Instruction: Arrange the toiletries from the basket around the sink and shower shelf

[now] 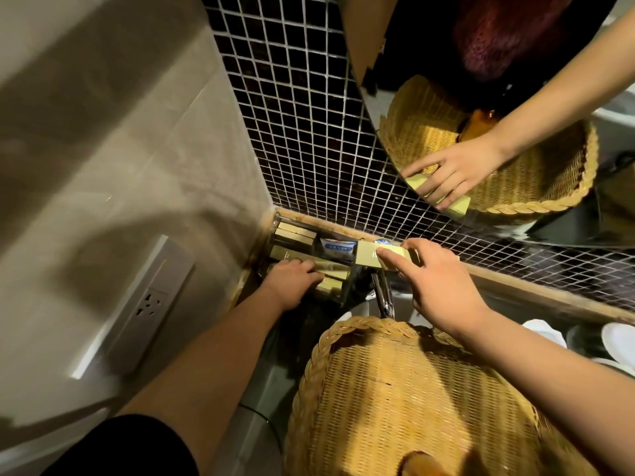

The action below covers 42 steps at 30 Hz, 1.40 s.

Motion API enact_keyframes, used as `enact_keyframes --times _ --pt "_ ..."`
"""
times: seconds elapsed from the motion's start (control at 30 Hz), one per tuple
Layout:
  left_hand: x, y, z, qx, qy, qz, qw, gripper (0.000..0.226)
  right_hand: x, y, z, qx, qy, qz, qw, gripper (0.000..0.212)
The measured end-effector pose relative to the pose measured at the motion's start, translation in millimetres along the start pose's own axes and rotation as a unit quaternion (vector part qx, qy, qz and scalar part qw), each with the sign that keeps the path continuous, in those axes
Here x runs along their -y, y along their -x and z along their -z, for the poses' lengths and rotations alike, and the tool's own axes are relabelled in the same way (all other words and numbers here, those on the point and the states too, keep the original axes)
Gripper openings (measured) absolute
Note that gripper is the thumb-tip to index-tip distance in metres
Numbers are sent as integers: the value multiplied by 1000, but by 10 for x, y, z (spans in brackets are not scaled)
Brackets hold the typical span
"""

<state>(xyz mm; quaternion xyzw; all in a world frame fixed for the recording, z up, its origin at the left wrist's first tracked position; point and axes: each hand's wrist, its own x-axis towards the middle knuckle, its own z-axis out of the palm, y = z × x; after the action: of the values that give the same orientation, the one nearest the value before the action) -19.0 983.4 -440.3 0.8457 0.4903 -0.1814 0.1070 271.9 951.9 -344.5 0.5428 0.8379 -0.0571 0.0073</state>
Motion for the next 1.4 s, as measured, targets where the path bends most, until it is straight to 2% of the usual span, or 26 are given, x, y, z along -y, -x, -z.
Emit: enact_keyframes --times 0.2,0.53,0.73,1.03,1.4 --pt "-29 71 -6 4 -10 10 1000 63 19 7 -39 0 -3 10 1000 101" --pt "-100 132 -130 41 4 35 999 62 55 -18 -80 4 8 15 1000 102" --pt "-77 183 -63 26 13 54 998 58 98 -57 -22 -2 21 21 1000 95" --pt "-91 546 50 1 32 71 997 56 244 -29 95 -18 12 53 998 73" --pt "-222 997 -91 13 69 110 991 59 740 -276 276 -48 -3 97 994 49"
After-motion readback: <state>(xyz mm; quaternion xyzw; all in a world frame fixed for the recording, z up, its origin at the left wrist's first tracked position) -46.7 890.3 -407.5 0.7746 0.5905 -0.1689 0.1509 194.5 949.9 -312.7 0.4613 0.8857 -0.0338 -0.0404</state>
